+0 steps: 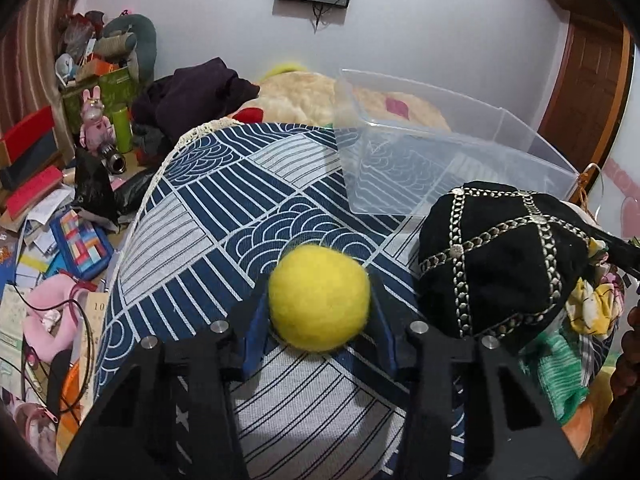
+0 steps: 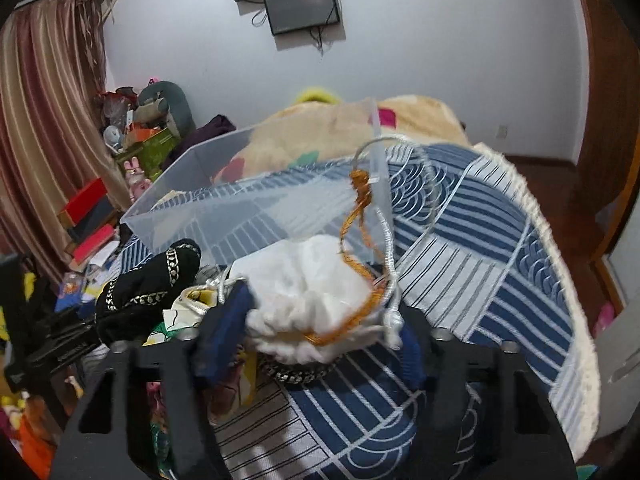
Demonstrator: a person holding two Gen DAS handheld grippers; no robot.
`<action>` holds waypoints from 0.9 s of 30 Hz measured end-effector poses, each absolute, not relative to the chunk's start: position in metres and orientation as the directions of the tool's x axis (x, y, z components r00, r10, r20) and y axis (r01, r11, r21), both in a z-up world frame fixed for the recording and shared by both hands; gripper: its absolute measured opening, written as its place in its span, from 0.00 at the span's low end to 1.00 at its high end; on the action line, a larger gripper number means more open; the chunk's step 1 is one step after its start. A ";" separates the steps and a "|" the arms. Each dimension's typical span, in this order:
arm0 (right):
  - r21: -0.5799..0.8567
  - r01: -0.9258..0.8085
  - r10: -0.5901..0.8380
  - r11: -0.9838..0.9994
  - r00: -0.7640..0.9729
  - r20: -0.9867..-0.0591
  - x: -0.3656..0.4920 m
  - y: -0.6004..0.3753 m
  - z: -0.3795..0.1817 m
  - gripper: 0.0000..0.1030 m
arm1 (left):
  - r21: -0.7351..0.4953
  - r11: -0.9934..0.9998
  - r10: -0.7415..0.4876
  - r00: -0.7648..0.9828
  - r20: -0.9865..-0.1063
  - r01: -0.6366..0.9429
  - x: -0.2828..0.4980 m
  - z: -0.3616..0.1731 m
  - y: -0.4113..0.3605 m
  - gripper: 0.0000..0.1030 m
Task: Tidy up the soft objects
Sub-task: 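Grasp the yellow felt ball with the left tool while the right tool grasps the white drawstring pouch, then carry the ball into the clear box with the left tool while the right tool drops the pouch in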
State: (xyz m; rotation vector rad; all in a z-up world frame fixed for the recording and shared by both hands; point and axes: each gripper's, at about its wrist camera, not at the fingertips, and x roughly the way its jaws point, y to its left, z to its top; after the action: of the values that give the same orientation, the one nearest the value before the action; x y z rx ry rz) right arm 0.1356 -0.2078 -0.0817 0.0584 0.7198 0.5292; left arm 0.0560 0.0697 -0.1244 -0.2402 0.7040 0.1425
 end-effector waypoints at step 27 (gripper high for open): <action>0.165 -0.517 0.540 0.840 0.763 -0.356 0.104 -0.220 0.008 0.24 | -0.171 0.984 -0.036 0.880 -0.474 -0.052 0.062 -0.024 0.046 0.44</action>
State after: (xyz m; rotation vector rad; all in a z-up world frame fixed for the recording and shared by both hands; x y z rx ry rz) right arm 0.1041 -0.2196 0.0082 0.0586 0.4047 0.5748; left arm 0.0617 0.0463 -0.0239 -0.1816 0.4955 0.0080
